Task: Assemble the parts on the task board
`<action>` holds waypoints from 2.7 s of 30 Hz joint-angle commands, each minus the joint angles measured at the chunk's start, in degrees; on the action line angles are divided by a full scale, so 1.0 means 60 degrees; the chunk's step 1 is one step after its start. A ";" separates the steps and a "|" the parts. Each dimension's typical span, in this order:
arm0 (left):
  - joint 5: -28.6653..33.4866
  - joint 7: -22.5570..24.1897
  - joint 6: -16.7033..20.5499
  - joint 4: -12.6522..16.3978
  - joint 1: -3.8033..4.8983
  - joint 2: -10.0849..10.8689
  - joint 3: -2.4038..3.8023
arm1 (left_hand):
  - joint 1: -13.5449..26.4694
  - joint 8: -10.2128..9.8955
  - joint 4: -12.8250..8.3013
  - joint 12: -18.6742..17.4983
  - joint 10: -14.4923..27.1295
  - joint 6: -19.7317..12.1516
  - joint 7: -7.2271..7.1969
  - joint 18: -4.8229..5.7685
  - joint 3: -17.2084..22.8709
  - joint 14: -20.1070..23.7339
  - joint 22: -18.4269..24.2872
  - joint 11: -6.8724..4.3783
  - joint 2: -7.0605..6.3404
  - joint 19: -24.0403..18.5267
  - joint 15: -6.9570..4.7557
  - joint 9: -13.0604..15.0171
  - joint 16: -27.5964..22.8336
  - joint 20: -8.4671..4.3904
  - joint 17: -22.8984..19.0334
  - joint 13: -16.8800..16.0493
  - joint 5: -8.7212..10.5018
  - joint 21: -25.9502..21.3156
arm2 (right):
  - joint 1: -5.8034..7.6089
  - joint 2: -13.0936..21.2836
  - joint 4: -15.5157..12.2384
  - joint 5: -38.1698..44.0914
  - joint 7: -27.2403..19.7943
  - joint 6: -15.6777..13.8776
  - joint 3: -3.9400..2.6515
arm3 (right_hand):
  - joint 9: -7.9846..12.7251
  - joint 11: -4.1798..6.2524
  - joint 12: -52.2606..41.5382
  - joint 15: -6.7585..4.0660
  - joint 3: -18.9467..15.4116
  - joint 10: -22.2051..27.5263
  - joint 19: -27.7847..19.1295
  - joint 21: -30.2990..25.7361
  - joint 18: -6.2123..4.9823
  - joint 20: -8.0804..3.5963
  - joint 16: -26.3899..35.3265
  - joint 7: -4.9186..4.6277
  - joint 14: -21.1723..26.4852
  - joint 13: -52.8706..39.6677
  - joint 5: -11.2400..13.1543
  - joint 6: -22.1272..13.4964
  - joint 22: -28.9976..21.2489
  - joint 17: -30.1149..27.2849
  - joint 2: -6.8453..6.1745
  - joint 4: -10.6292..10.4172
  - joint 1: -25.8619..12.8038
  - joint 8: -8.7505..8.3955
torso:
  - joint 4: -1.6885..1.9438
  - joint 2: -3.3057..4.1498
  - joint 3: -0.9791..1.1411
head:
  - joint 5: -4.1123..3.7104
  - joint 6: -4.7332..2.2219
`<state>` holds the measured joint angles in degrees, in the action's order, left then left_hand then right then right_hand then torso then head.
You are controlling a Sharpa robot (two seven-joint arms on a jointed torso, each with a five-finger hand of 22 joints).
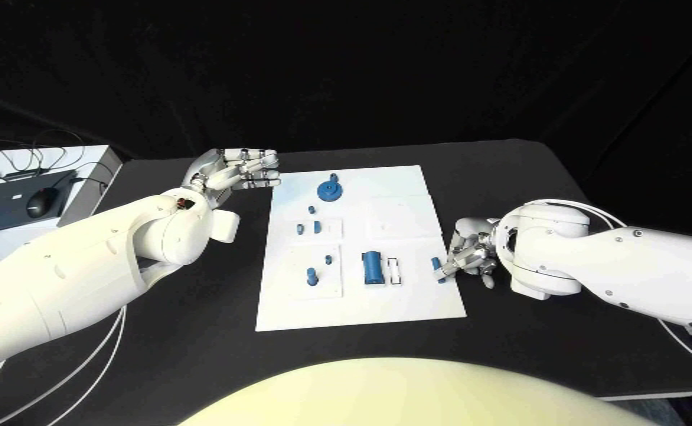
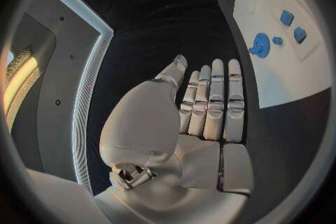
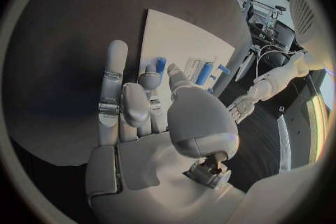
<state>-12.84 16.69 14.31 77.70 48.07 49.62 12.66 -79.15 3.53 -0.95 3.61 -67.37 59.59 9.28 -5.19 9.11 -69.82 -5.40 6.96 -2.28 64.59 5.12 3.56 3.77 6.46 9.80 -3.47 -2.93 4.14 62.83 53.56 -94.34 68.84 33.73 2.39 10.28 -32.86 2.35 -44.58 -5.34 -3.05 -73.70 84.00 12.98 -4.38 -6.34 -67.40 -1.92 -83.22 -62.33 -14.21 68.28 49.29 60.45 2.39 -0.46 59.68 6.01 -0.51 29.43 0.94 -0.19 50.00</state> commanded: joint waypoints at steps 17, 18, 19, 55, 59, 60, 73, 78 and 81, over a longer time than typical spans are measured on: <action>0.0014 0.0098 -0.0188 0.0028 -0.0007 0.0015 0.0003 | 0.0044 0.0018 0.0000 -0.0019 0.0034 0.0007 0.0012 0.0080 0.0086 0.0009 0.0009 -0.0032 0.0082 0.0077 -0.0008 0.0004 -0.0008 -0.0008 0.0020 0.0001 0.0005 0.0043 | -0.0259 -0.0367 0.0293 0.0792 0.0359 -0.0312 0.0001 | -0.0359 0.0025 0.0055 -0.0070 0.0101 -0.0033 0.0289 0.0029 0.0056 -0.0052 -0.0057 0.0028 -0.0019 -0.0024 -0.0049 -0.0119 0.0018 0.0049 -0.0002 0.0085 -0.0022 0.0197 | -0.0008 0.0000 -0.0001 | 0.0058 -0.0001; 0.0014 0.0098 -0.0189 0.0028 -0.0007 0.0014 0.0003 | 0.0044 0.0018 0.0000 -0.0019 0.0034 0.0007 0.0012 0.0080 0.0086 0.0009 0.0009 -0.0032 0.0082 0.0077 -0.0008 0.0004 -0.0008 -0.0008 0.0020 0.0001 0.0005 0.0043 | -0.0260 -0.0390 0.0313 0.0840 0.0361 -0.0336 0.0001 | -0.0365 0.0025 0.0051 -0.0069 0.0103 -0.0033 0.0287 0.0027 0.0055 -0.0050 -0.0057 0.0026 -0.0019 -0.0027 -0.0053 -0.0127 0.0018 0.0050 -0.0005 0.0090 -0.0022 0.0199 | -0.0008 -0.0004 -0.0002 | 0.0060 -0.0001; 0.0014 0.0099 -0.0191 0.0029 -0.0007 0.0014 0.0003 | 0.0044 0.0018 0.0000 -0.0019 0.0034 0.0007 0.0012 0.0080 0.0086 0.0009 0.0009 -0.0032 0.0082 0.0077 -0.0008 0.0004 -0.0008 -0.0008 0.0020 0.0001 0.0005 0.0043 | -0.0261 -0.0411 0.0332 0.0877 0.0364 -0.0354 0.0001 | -0.0372 0.0023 0.0052 -0.0069 0.0106 -0.0028 0.0286 0.0026 0.0053 -0.0049 -0.0058 0.0023 -0.0018 -0.0026 -0.0062 -0.0136 0.0017 0.0051 -0.0008 0.0095 -0.0021 0.0202 | -0.0009 -0.0008 -0.0002 | 0.0062 -0.0001; 0.0026 0.0058 -0.0198 0.0048 -0.0007 0.0040 0.0003 | 0.0133 0.0017 0.0119 -0.0019 0.0045 0.0002 0.0016 0.0077 0.0101 0.0011 0.0013 -0.0029 0.0178 0.0079 -0.0004 0.0003 -0.0007 -0.0001 0.0028 0.0000 0.0004 0.0041 | -0.0404 -0.0913 0.0985 0.0808 0.0388 0.0223 0.0041 | 0.0158 -0.0138 0.0350 0.0048 0.3167 0.0604 0.0216 -0.0082 -0.0106 0.0094 0.0012 -0.0291 -0.0001 0.0320 -0.2017 -0.0667 0.0053 0.0155 -0.0588 0.1747 -0.0170 -0.0314 | -0.0016 -0.0008 0.0006 | 0.0093 -0.0001; 0.0027 0.0058 -0.0195 0.0050 -0.0007 0.0044 0.0003 | 0.0148 0.0017 0.0141 -0.0020 0.0049 -0.0002 0.0020 0.0076 0.0100 0.0013 0.0014 -0.0026 0.0189 0.0081 0.0000 0.0003 -0.0008 -0.0001 0.0029 0.0000 0.0004 0.0041 | -0.0415 -0.0928 0.1010 0.0662 0.0370 0.0185 0.0041 | 0.0173 -0.0176 0.0464 0.0085 0.3500 0.0729 0.0194 -0.0098 -0.0142 0.0131 -0.0011 -0.0358 -0.0001 0.0449 -0.2034 -0.0809 0.0074 0.0219 -0.0632 0.1889 -0.0259 -0.0298 | -0.0014 -0.0005 0.0006 | 0.0088 -0.0001; 0.0027 0.0058 -0.0195 0.0051 -0.0007 0.0045 0.0003 | 0.0165 0.0018 0.0159 -0.0019 0.0049 0.0000 0.0017 0.0078 0.0096 0.0013 0.0016 -0.0025 0.0197 0.0078 0.0000 0.0004 -0.0007 0.0004 0.0031 0.0000 0.0005 0.0038 | -0.0417 -0.0930 0.1016 0.0622 0.0353 0.0174 0.0041 | 0.0175 -0.0173 0.0469 0.0080 0.3594 0.0741 0.0198 -0.0095 -0.0147 0.0128 -0.0016 -0.0364 -0.0002 0.0458 -0.2050 -0.0821 0.0080 0.0229 -0.0590 0.1943 -0.0201 -0.0302 | -0.0013 -0.0007 0.0005 | 0.0084 -0.0001; 0.0029 0.0055 -0.0187 0.0057 -0.0007 0.0059 0.0003 | 0.0145 0.0019 0.0161 -0.0019 0.0048 0.0001 0.0017 0.0073 0.0105 0.0011 0.0017 -0.0028 0.0207 0.0082 -0.0003 0.0004 -0.0006 0.0002 0.0034 0.0000 0.0004 0.0040 | -0.0414 -0.0786 0.0898 -0.0634 0.0073 -0.0251 0.0039 | -0.0252 -0.0159 0.0436 0.0072 0.4647 0.0761 0.0108 0.0012 -0.0197 0.0123 0.0012 -0.0381 -0.0002 0.0563 -0.2196 -0.0886 0.0356 0.0272 -0.0294 0.2682 -0.0144 -0.0136 | -0.0009 -0.0011 0.0002 | 0.0114 -0.0001; 0.0029 0.0054 -0.0189 0.0058 -0.0007 0.0062 0.0003 | 0.0145 0.0019 0.0161 -0.0019 0.0048 0.0001 0.0017 0.0073 0.0105 0.0011 0.0017 -0.0028 0.0207 0.0082 -0.0003 0.0004 -0.0006 0.0002 0.0034 0.0000 0.0004 0.0040 | -0.0332 -0.0691 0.0766 -0.0956 0.0089 -0.0467 0.0030 | -0.0318 -0.0146 0.0388 0.0067 0.4492 0.0741 0.0103 0.0014 -0.0195 0.0123 0.0026 -0.0345 -0.0005 0.0553 -0.2201 -0.0857 0.0396 0.0270 -0.0379 0.2680 -0.0154 -0.0113 | -0.0012 -0.0011 0.0004 | 0.0111 -0.0001; 0.0029 0.0054 -0.0190 0.0058 -0.0007 0.0060 0.0003 | 0.0142 0.0019 0.0160 -0.0019 0.0047 0.0001 0.0017 0.0073 0.0106 0.0011 0.0018 -0.0029 0.0206 0.0082 -0.0003 0.0004 -0.0007 0.0003 0.0035 0.0000 0.0004 0.0040 | -0.0258 -0.0637 0.0666 -0.1074 0.0115 -0.0568 0.0019 | -0.0328 -0.0140 0.0373 0.0063 0.4384 0.0740 0.0110 0.0007 -0.0190 0.0120 0.0023 -0.0331 -0.0012 0.0555 -0.2203 -0.0842 0.0408 0.0278 -0.0399 0.2642 -0.0153 -0.0119 | -0.0014 -0.0011 0.0001 | 0.0120 -0.0001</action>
<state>-12.82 16.59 14.15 77.92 48.06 50.02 12.65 -78.31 3.53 -0.31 3.61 -67.37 59.59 9.28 -5.19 9.74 -69.82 -5.36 6.96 -1.45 64.59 5.12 3.56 3.77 6.46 9.95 -3.46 -2.93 4.14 61.62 49.75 -90.10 65.55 33.73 -1.30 10.06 -52.57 0.92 -42.16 -5.33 13.94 -69.20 84.00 12.75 -4.38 -5.90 -67.60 -4.36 -83.21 -59.04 -27.27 63.17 51.69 62.06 -0.06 5.97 58.45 5.08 -0.57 29.38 0.96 0.49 50.00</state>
